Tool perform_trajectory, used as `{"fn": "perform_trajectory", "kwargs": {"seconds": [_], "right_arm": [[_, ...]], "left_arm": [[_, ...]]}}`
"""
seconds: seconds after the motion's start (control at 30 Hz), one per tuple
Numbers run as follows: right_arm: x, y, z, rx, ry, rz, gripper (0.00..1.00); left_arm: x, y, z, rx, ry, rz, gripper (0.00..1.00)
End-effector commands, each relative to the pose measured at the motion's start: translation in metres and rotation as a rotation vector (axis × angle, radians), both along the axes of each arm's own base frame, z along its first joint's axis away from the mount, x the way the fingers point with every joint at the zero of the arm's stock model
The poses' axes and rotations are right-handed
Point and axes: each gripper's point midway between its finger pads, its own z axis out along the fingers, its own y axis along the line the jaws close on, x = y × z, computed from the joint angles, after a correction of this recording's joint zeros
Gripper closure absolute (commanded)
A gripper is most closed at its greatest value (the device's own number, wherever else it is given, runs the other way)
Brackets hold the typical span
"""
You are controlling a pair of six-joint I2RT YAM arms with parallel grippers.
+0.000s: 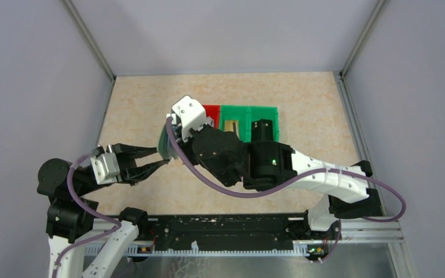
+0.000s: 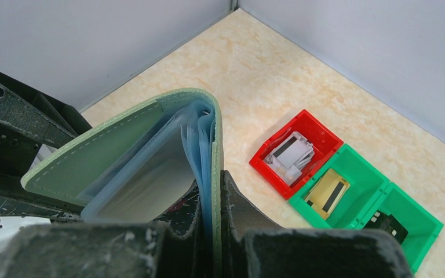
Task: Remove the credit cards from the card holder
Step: Remove the credit card from the card holder.
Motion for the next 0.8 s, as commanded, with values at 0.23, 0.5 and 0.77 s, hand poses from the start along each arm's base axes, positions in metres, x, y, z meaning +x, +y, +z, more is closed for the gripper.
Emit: {"fn": "perform_trajectory", "kwargs": {"seconds": [0.23,0.5,0.77], "right_arm": [[-0.006,-0.006,0.026,0.108,0.010,0.013,1.00],[-0.005,-0.003,0.024,0.105,0.008,0.011,1.00],[-0.005,-0.002,0.024,0.103,0.006,0.008,1.00]], "left_arm": [[0.014,0.007,0.002,-0.052,0.007,0.092,0.58],[0.014,0.008,-0.002,-0.041,0.005,0.103,0.60],[0.004,0.003,-0.014,0.019,-0.022,0.035,0.58]]}}
